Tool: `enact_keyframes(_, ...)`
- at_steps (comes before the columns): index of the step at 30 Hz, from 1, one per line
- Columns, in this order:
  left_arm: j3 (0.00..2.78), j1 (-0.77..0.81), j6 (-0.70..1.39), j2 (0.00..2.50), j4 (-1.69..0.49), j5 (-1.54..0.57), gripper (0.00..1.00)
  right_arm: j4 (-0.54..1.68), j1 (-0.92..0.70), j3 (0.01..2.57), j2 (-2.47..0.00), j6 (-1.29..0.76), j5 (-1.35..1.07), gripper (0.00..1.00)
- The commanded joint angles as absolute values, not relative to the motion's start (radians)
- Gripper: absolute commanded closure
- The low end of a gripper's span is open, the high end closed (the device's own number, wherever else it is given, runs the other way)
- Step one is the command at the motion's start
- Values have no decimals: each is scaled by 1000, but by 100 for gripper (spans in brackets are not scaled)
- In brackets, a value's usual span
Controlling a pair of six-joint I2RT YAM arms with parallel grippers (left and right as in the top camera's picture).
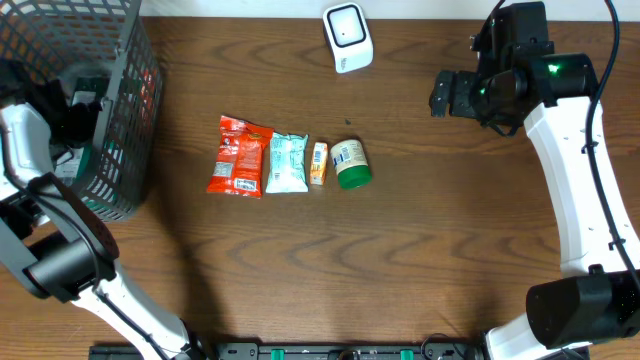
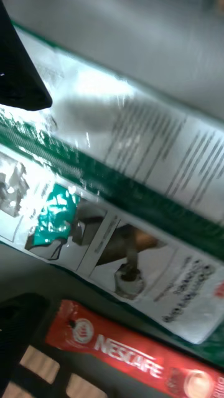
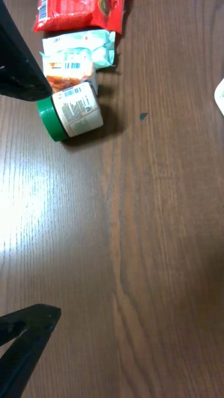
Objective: Scan the item barcode
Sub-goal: 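Reach the left gripper into the basket toward the green box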
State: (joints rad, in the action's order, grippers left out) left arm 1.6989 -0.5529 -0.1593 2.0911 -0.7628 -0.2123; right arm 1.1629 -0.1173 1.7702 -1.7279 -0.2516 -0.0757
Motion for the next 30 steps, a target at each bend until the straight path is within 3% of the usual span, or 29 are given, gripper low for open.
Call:
enact_keyframes(1,1702,-532,-268,2133,-773,-237,6,1164,-120,1787,-1732,-242,-80,1)
enact_keyframes(15,1700,-481,-259,2255,-755,-28,6,1164,-119,1787,-1732,-242,-80,1)
enact_keyframes(18,1699,-481,-249,2269,-756,-28,13,1164,-120,1787,-1732,-242,-80,1)
enact_keyframes(21,1696,-481,-249,2270,-755,-27,23,1164,-119,1787,-1732,-242,-80,1)
enact_keyframes(25,1696,-481,-249,2270,-755,-26,50,1164,-119,1787,-1732,-242,-80,1)
enact_keyframes(30,1696,-481,-249,2270,-751,-25,72,1164,-120,1787,-1732,-242,-80,1)
